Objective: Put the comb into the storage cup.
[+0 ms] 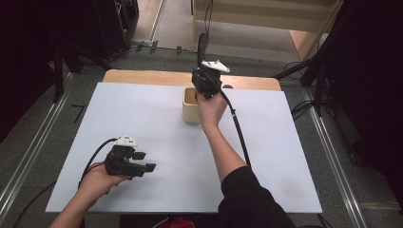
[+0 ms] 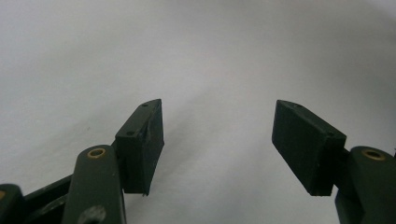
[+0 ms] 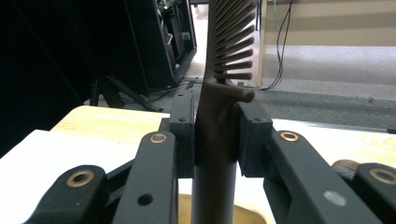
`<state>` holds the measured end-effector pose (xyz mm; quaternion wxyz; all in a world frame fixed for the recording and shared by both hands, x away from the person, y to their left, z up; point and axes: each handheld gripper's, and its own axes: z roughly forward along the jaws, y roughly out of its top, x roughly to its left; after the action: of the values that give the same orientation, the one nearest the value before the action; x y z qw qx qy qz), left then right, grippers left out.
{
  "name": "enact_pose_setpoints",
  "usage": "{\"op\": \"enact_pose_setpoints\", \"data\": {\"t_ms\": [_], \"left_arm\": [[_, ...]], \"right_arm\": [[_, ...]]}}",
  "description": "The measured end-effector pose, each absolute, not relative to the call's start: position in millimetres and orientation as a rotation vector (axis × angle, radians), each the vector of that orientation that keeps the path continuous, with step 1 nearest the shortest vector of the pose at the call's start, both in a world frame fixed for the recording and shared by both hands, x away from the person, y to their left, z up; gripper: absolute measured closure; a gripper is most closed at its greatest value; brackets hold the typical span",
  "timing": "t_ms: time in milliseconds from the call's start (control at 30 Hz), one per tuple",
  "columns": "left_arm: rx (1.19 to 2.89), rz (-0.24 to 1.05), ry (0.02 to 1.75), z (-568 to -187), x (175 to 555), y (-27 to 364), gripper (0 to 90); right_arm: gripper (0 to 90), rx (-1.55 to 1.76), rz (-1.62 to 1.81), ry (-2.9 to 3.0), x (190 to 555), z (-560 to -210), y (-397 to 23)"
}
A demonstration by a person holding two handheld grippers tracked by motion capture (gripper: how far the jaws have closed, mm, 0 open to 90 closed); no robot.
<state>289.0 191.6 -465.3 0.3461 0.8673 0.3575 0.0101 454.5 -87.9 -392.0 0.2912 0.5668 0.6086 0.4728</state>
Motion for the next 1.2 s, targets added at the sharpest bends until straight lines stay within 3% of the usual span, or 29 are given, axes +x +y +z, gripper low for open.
{"op": "enact_pose_setpoints", "data": {"t_ms": [1200], "left_arm": [[2.262,0.026,0.926,-467,289,191,35.2]], "right_arm": [[69.6,1.522,1.226,1.636,451,-428,-84]]}}
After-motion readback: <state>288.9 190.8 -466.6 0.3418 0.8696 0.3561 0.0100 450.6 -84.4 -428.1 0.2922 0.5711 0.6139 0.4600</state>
